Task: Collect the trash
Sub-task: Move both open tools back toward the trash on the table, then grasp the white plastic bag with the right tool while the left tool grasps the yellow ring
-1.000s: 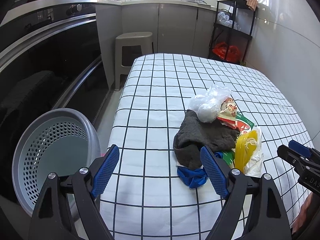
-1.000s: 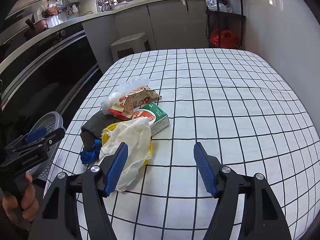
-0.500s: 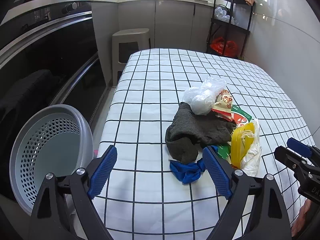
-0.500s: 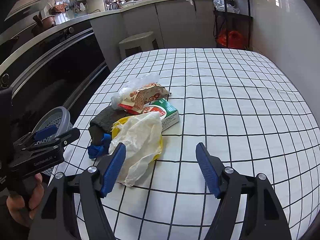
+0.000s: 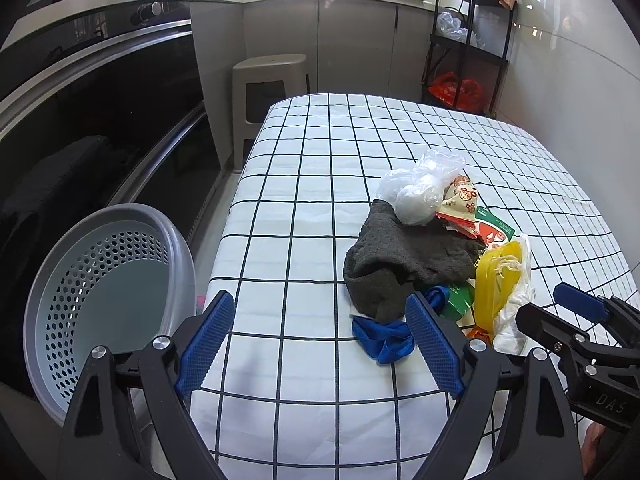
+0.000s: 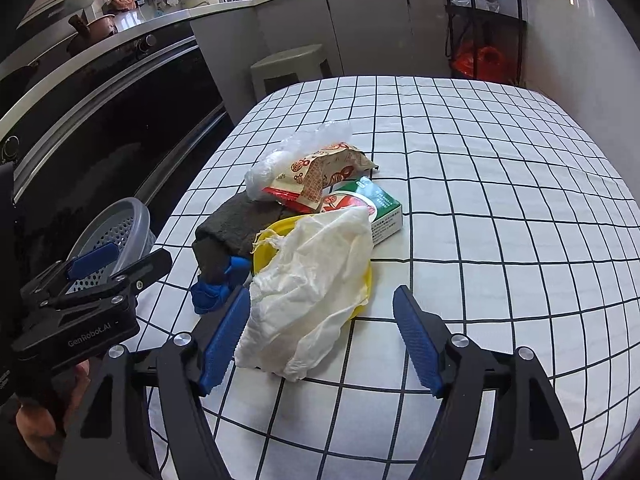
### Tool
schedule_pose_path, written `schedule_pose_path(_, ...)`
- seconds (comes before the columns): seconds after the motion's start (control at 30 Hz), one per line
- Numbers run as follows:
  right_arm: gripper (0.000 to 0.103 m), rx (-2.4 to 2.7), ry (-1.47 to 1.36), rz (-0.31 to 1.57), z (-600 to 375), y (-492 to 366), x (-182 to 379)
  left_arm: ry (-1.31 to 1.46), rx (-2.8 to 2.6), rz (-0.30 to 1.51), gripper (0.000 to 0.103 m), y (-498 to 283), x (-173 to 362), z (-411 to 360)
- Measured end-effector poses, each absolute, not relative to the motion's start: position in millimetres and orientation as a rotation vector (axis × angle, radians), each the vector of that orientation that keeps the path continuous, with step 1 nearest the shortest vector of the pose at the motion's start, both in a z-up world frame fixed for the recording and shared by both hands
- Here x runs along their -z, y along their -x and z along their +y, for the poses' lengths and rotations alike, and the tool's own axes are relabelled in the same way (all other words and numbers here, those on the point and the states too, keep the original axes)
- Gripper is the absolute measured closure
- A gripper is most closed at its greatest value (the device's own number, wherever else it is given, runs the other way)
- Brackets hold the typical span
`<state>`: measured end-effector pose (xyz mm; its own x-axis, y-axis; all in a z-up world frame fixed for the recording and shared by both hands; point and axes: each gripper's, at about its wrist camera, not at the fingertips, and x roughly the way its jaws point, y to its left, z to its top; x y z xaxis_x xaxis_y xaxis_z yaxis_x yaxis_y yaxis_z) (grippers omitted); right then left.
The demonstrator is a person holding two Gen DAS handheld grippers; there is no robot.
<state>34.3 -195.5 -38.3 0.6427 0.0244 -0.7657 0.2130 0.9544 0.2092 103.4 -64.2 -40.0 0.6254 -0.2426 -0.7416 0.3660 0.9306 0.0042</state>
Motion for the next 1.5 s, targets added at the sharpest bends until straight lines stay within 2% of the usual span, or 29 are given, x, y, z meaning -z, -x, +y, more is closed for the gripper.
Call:
schedule_pose_path(0.27, 0.035, 0.097, -0.29, 0.893, -190, -41, 45, -0.162, 0.35, 0.824, 0.017, -100, 38, -60)
schedule_pose_path(0.43, 0.063, 0.063, -0.294, 0.918, -188, -41, 50, -0.163, 0.354, 0.823, 0.017, -96, 36, -60)
schedule_pose_path(0.47, 0.075, 0.055, -0.295, 0.924, -188, -41, 51, -0.164, 0.355, 0.822, 0.017, -95, 36, -60)
schedule_pose_path(0.53, 0.091, 0.043, -0.297, 0.927, -188, -40, 51, -0.167, 0.357, 0.818, 0.017, -93, 35, -62)
schedule_pose_path(0.57, 0.093, 0.042, -0.3, 0.922, -189, -38, 50, -0.168, 0.359, 0.817, 0.017, -92, 34, -62)
schedule_pose_path(0.73, 0.096, 0.027, -0.331, 0.882, -197, -27, 42, -0.174, 0.379, 0.813, 0.017, -85, 34, -71)
schedule_pose_path(1.5, 0.097, 0.164, -0.455, 0.757, -283, 29, 14, -0.188, 0.482, 0.861, 0.009, -58, 60, -155)
